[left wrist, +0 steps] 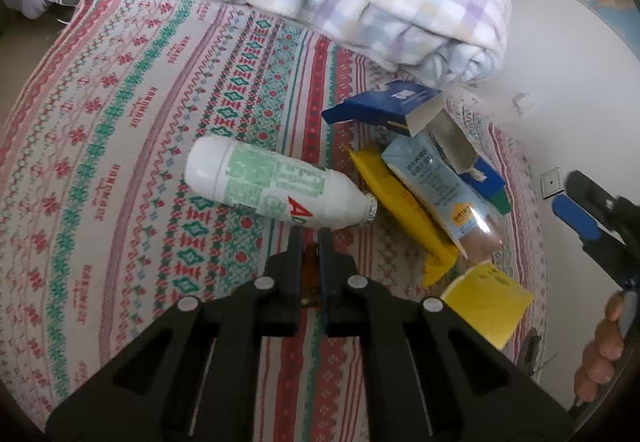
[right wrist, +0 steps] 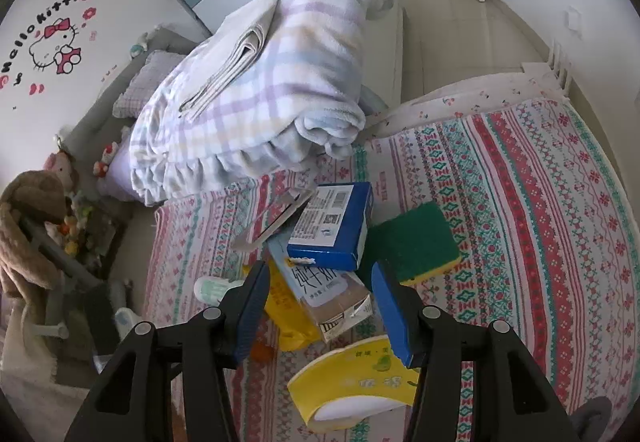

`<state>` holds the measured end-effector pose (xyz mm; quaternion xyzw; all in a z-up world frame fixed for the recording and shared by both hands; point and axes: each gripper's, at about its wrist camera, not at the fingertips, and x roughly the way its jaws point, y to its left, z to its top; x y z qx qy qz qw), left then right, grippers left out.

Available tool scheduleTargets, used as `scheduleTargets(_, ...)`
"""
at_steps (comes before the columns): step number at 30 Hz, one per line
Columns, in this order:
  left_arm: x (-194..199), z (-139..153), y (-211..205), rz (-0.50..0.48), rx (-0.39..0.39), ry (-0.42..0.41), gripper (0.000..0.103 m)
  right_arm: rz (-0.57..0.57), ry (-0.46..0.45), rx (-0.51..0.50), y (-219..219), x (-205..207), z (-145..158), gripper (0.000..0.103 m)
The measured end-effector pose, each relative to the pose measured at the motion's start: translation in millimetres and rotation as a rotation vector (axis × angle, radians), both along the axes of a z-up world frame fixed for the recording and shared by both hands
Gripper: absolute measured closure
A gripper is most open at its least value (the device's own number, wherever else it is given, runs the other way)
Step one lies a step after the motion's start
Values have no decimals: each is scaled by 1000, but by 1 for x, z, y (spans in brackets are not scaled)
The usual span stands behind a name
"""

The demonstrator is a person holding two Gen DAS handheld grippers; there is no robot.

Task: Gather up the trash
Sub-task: 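Grasp the blue barcode box with the right tool while the left tool grasps an orange wrapper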

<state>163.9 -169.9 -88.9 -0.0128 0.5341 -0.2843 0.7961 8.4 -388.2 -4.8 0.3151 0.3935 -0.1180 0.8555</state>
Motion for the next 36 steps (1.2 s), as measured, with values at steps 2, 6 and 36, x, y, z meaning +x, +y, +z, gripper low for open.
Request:
scheduleTargets(2, -1, 5, 4, 7, -14, 24, 95, -6, 7, -2, -1, 3, -2, 49)
scheduleTargets(6, 0, 18, 29, 21, -19, 32, 96, -4, 27, -2, -2, 12, -10, 49)
scheduleTargets(36, -1, 87, 102, 81, -111, -22, 96, 28, 180, -176, 25, 73, -28, 42)
